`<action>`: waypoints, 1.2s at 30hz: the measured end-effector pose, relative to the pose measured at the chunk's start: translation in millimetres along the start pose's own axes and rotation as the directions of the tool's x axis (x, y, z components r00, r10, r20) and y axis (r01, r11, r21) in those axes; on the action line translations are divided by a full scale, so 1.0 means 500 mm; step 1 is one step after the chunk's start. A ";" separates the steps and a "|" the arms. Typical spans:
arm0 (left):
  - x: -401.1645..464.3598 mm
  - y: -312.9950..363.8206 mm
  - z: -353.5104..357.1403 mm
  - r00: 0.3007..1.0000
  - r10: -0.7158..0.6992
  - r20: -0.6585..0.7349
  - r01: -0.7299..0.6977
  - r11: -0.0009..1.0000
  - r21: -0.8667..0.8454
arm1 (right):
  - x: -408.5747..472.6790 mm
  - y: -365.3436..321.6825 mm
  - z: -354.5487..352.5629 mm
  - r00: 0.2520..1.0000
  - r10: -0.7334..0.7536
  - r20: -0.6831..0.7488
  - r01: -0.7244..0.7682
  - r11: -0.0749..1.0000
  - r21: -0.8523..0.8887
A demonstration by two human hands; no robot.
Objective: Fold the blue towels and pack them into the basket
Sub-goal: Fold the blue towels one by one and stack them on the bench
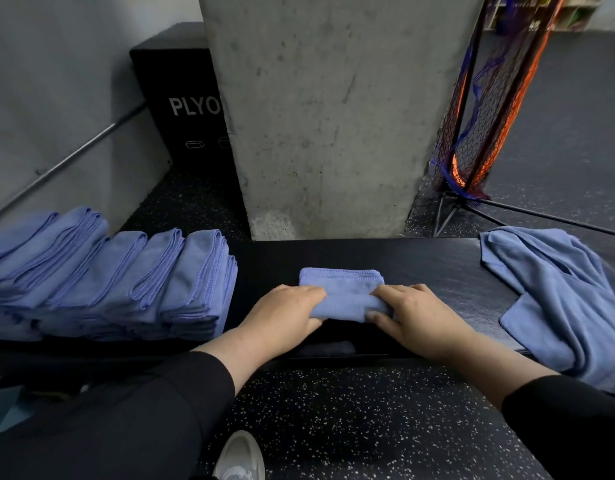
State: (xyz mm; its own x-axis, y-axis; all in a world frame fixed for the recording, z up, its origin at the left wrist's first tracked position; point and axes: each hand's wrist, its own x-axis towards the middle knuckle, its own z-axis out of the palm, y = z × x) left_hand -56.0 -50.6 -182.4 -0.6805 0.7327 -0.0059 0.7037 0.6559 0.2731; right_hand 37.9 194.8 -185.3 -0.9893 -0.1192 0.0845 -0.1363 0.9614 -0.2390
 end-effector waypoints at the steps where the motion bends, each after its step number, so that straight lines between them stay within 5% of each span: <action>1: -0.003 -0.001 -0.006 1.000 -0.014 0.007 0.014 0.999 -0.051 | -0.006 -0.001 -0.004 0.999 -0.020 0.029 0.020 1.000 -0.001; 5: -0.003 -0.009 -0.045 0.993 -0.072 0.098 0.094 0.964 -0.248 | -0.016 -0.010 -0.011 0.999 -0.010 0.034 0.010 1.000 0.022; 13: 0.043 -0.026 -0.061 0.970 -0.231 0.070 0.232 0.814 -0.533 | 0.037 -0.006 -0.025 0.957 0.289 0.022 -0.275 0.882 0.383; 16: 0.058 -0.032 -0.050 0.966 -0.260 -0.017 0.230 0.882 -0.412 | 0.058 0.006 -0.002 0.963 0.262 -0.058 -0.224 0.903 0.366; 19: 0.066 -0.036 -0.034 0.985 -0.091 -0.143 0.069 0.986 -0.150 | 0.071 0.018 0.028 0.973 0.118 -0.200 -0.066 0.966 0.251; 21: 0.065 -0.033 -0.032 0.998 0.000 -0.056 -0.002 0.999 -0.041 | 0.069 0.025 0.036 0.970 0.048 -0.240 -0.009 0.987 0.159; 24: 0.054 -0.032 -0.024 0.988 -0.020 0.152 0.011 0.998 0.056 | 0.051 0.044 0.037 0.997 0.054 -0.055 -0.047 0.991 0.127; 28: 0.054 -0.029 -0.011 0.979 -0.063 0.196 0.038 0.991 0.125 | 0.041 0.054 0.036 0.997 0.030 0.074 -0.036 0.996 0.077; 32: 0.053 -0.016 -0.018 0.994 -0.094 0.060 0.092 0.995 0.036 | 0.055 0.039 0.021 0.986 0.160 -0.043 -0.138 0.939 0.314; 36: 0.039 -0.004 -0.055 0.970 -0.238 0.039 0.235 0.898 -0.371 | 0.077 0.006 -0.023 0.954 0.301 -0.015 -0.239 0.786 0.571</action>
State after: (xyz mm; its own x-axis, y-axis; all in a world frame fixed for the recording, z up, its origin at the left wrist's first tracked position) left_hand -76.3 -42.3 -156.6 -0.8198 0.5622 -0.1087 0.3965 0.6944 0.6005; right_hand 0.2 196.0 -171.7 -0.9835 0.1793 0.0234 0.0990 0.6422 -0.7601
